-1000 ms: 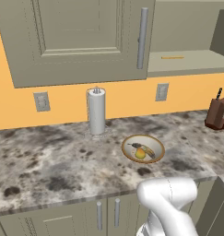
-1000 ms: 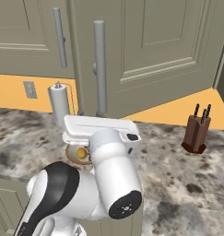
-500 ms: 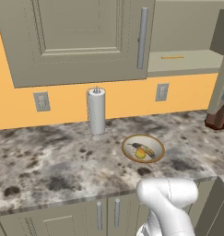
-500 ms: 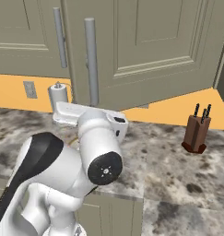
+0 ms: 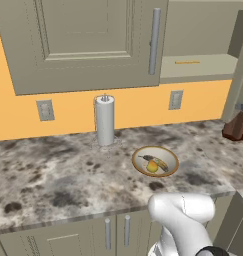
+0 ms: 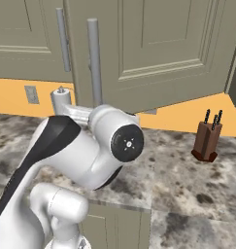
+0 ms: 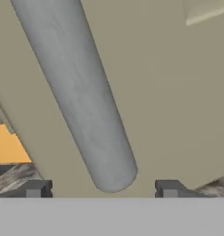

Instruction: Open the cabinet. Pick the banana and apple from the cabinet and place them into the bowl. Then close the cabinet.

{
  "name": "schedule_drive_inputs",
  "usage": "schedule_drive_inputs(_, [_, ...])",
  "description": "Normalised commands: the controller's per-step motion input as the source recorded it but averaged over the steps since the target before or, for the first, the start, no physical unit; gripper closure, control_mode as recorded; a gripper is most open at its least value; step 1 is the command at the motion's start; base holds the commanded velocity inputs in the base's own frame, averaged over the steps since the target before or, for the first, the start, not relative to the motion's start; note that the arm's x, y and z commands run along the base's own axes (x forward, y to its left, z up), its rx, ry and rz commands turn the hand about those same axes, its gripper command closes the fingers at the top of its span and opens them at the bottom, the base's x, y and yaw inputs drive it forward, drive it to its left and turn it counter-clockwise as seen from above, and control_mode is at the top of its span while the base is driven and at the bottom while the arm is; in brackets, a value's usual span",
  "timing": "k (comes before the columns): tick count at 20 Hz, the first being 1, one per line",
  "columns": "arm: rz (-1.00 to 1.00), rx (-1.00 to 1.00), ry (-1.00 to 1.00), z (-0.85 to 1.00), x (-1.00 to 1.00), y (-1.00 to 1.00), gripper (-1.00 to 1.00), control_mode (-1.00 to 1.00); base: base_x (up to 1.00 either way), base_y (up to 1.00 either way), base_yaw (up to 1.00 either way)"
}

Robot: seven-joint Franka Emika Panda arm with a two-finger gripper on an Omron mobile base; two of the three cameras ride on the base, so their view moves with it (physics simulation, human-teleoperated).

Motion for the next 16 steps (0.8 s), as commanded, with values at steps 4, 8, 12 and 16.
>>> schedule_drive_inputs(4, [-0.21,-0.12,-0.23,-0.52,1.0,0.41,-1.0,-1.0,0.0,0.0,0.0])
schedule_drive_inputs(8, [-0.32,0.0,-0.08,0.02,1.0,0.36,-1.0,-1.0,0.0,0.0,0.0])
schedule_drive_inputs(12, [-0.36,0.0,0.0,0.38,1.0,0.35,-1.0,-1.0,0.0,0.0,0.0])
schedule_drive_inputs(16, [-0.28,0.02,0.0,0.17,1.0,0.19,-1.0,-1.0,0.0,0.0,0.0])
